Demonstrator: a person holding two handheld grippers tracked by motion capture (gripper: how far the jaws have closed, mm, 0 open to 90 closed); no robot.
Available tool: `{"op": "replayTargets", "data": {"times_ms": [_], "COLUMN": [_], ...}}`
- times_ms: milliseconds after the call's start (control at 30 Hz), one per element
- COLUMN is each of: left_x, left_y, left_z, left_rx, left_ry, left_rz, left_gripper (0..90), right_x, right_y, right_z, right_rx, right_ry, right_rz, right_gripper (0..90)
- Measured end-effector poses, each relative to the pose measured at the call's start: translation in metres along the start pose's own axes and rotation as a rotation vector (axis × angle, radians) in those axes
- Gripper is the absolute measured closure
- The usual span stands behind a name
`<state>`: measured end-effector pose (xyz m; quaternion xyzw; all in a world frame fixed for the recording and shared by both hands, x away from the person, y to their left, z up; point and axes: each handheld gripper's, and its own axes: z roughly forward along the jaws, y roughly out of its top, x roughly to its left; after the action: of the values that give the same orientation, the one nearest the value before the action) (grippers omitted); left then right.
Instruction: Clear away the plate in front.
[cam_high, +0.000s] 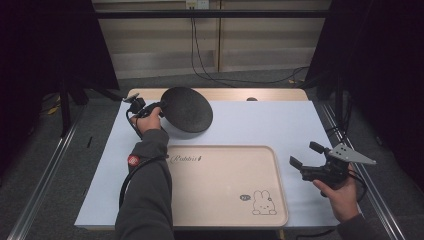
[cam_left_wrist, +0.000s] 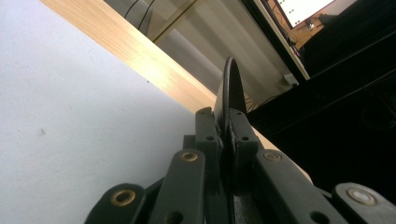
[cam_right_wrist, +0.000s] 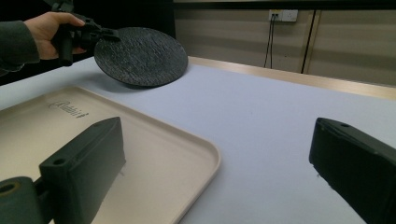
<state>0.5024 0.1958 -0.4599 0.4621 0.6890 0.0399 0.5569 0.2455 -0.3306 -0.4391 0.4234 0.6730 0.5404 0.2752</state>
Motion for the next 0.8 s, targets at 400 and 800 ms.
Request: {"op": "replayTargets", "data": {"times_ms": [400,800], "left_x": [-0.011,-0.022], "left_y": [0.01,0.016], "left_z": [-0.012,-0.031], "left_rx": [0.031,0.064], "left_ry": [-0.054,-0.086], "left_rz": [-0.021,0.02], "left_gripper": [85.6,85.6], "right_x": [0.0,0.002], "right_y": [0.001,0.0], "right_z": [-0.001,0.0], "right_rx": [-0.019,-0.013], "right_ry": [0.0,-0.001], "right_rz": [0.016,-0.004], "right_gripper": [2.3,0.0]}}
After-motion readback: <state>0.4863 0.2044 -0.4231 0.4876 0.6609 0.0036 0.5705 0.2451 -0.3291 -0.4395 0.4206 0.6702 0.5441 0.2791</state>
